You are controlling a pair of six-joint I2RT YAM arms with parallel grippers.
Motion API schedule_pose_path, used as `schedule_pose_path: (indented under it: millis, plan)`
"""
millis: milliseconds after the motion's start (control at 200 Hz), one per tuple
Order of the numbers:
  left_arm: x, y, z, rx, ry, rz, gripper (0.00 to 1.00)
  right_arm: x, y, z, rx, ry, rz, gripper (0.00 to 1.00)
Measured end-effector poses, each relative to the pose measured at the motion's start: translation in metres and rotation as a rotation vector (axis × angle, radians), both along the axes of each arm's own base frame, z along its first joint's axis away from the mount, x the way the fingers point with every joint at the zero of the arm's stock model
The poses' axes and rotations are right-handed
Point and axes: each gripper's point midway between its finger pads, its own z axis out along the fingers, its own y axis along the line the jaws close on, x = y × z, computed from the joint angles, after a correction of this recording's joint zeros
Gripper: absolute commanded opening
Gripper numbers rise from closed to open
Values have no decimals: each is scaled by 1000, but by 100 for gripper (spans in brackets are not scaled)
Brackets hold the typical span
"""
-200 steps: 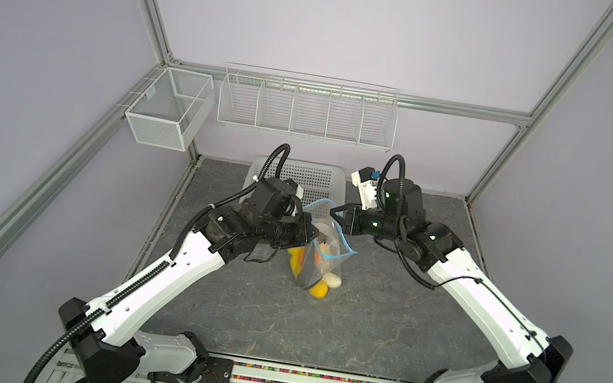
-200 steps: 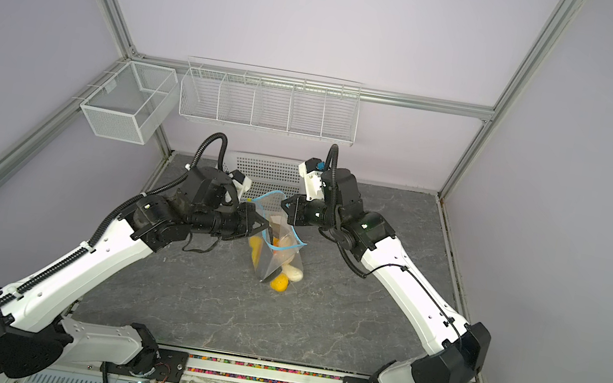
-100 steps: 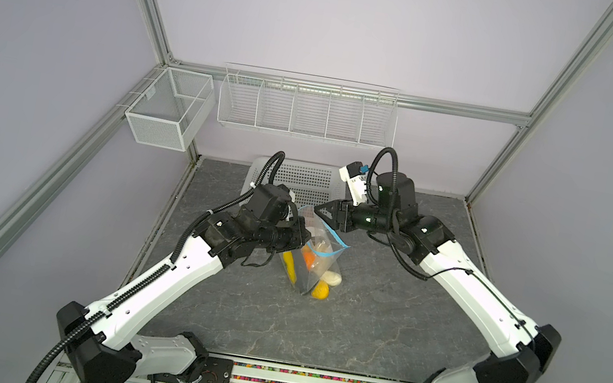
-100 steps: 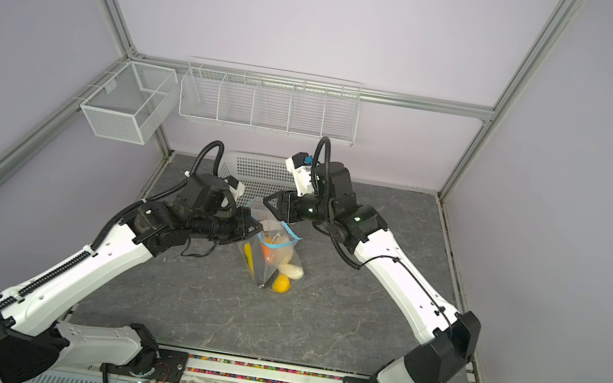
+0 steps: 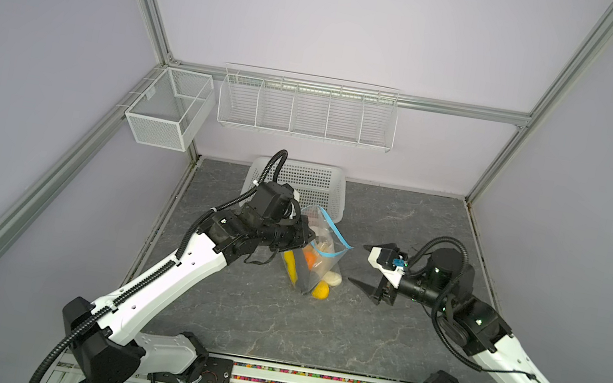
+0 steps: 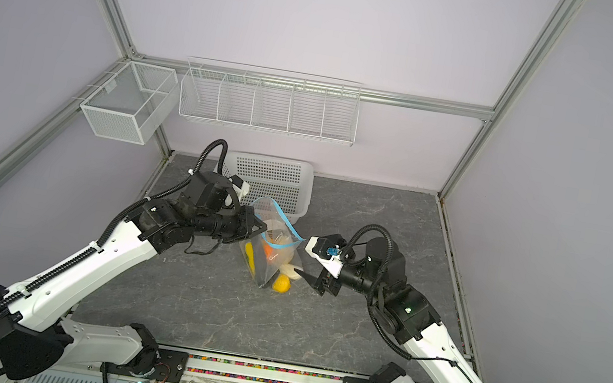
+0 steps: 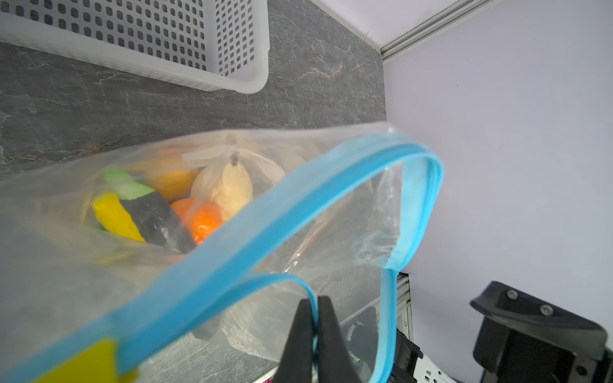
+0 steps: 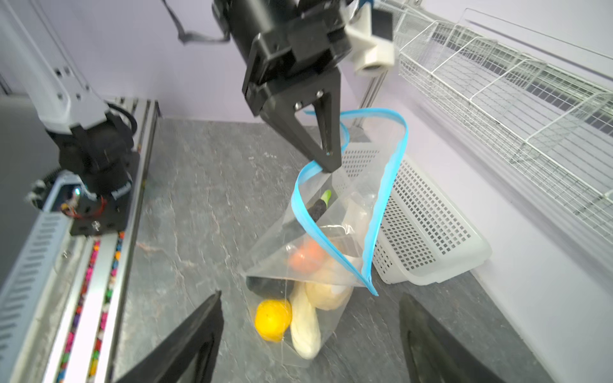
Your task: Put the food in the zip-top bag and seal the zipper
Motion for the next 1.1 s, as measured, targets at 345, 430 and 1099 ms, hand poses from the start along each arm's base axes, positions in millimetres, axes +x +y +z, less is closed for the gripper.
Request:
schedule_pose_path:
  millis: [345,430,1099]
  plan:
    - [1,-8,1,-25,4,-29,7,43,1,-32,-120,-60,18,71]
    - [3,-8,2,-32,0,-28,7,51,5,-31,-108,-66,26,66]
    - [3,-7,4,-44,-8,-29,7,63,14,-24,-60,-53,42,10]
